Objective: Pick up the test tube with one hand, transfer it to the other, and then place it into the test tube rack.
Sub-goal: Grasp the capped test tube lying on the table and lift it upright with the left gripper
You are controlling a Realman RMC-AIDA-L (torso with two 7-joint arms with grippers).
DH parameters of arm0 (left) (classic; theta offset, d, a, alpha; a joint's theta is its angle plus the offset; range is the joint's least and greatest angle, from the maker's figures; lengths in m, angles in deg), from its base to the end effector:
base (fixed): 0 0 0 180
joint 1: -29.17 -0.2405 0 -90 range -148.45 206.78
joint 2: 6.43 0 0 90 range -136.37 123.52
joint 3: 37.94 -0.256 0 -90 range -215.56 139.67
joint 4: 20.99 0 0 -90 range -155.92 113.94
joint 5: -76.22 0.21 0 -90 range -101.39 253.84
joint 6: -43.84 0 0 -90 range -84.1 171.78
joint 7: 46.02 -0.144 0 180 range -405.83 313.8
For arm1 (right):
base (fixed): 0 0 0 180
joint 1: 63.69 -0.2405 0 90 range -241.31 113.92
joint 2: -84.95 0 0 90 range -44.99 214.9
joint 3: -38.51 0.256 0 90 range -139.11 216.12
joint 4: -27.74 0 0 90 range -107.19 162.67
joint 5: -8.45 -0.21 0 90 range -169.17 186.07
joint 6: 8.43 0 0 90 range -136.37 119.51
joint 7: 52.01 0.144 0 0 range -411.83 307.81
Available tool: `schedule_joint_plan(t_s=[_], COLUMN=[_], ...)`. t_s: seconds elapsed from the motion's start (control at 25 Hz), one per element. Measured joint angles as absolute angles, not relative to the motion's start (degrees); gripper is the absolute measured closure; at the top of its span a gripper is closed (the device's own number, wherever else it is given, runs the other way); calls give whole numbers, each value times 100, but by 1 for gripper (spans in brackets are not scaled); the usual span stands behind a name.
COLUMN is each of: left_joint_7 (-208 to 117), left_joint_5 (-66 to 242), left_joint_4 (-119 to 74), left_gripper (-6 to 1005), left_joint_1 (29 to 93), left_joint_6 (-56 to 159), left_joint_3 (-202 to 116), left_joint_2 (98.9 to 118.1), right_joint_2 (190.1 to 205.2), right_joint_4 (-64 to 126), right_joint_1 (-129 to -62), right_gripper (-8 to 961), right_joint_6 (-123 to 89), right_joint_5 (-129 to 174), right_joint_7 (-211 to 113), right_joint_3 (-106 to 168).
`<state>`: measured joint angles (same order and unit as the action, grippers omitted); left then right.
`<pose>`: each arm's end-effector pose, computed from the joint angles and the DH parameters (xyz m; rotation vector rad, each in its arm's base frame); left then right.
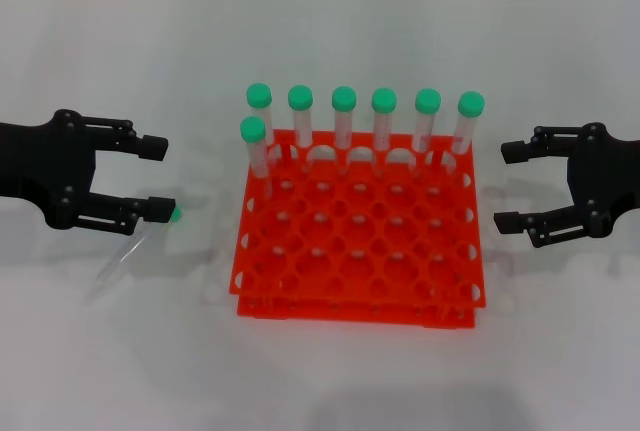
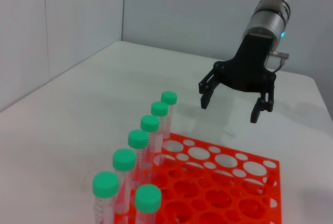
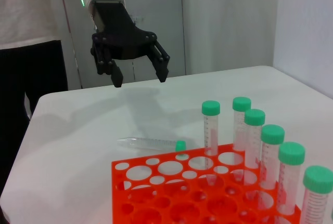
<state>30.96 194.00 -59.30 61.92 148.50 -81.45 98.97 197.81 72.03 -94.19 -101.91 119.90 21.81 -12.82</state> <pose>-0.2714 0.3272 0.0835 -2.9868 -0.3561 -0.4755 0.2501 0.3376 0.0338 -2.8969 0.2007 0.4929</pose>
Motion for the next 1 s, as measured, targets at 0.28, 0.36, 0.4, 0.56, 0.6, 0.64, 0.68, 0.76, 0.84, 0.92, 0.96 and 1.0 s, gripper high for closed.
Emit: schedule_joint_plan(t_s=[0.28, 0.36, 0.4, 0.56, 0.6, 0.64, 0.68, 0.76, 0.84, 0.92, 0.96, 1.0], left_joint_7=[3103, 3108, 3108, 3155, 3224, 3252, 3299, 3554, 3940, 4550, 4872, 5134], left_joint_5=[19400, 19400, 19400, 19400, 19400, 19400, 19400, 19398, 19397, 19398, 19402, 19406], left_joint_4=[-5930, -5930, -5930, -5931, -5931, -5931, -5931, -6000, -6177, -6411, -6502, -6577], left_gripper=[237, 237, 237, 238, 238, 238, 238, 238, 239, 239, 239, 239], left_joint_1=[6186, 6181, 6181, 6177, 6177, 6177, 6177, 6172, 6138, 6089, 6075, 6068], left_joint_6=[14844, 14843, 14843, 14842, 14842, 14843, 14843, 14863, 14886, 14922, 14954, 14986], left_joint_3=[-8145, -8142, -8142, -8130, -8127, -8126, -8124, -8116, -8116, -8140, -8151, -8159], left_joint_2=[9896, 9896, 9896, 9895, 9895, 9895, 9895, 9896, 9914, 9937, 9946, 9953], right_joint_2=[19781, 19780, 19781, 19781, 19781, 19781, 19781, 19781, 19781, 19781, 19781, 19780], right_joint_4=[7203, 7203, 7203, 7203, 7204, 7203, 7204, 7226, 7256, 7270, 7270, 7271], right_joint_1=[-9419, -9419, -9419, -9419, -9419, -9419, -9419, -9412, -9394, -9388, -9387, -9387], right_gripper=[80, 80, 80, 79, 79, 79, 79, 79, 79, 79, 79, 79], right_joint_6=[-10185, -10185, -10185, -10182, -10181, -10180, -10180, -10178, -10177, -10177, -10176, -10176], right_joint_5=[11990, 11990, 11990, 11990, 11990, 11990, 11990, 11990, 11990, 11990, 11990, 11990], right_joint_7=[2181, 2181, 2181, 2181, 2181, 2181, 2182, 2181, 2181, 2182, 2181, 2181], right_joint_3=[-1282, -1282, -1282, -1282, -1282, -1282, -1282, -1280, -1268, -1250, -1244, -1241])
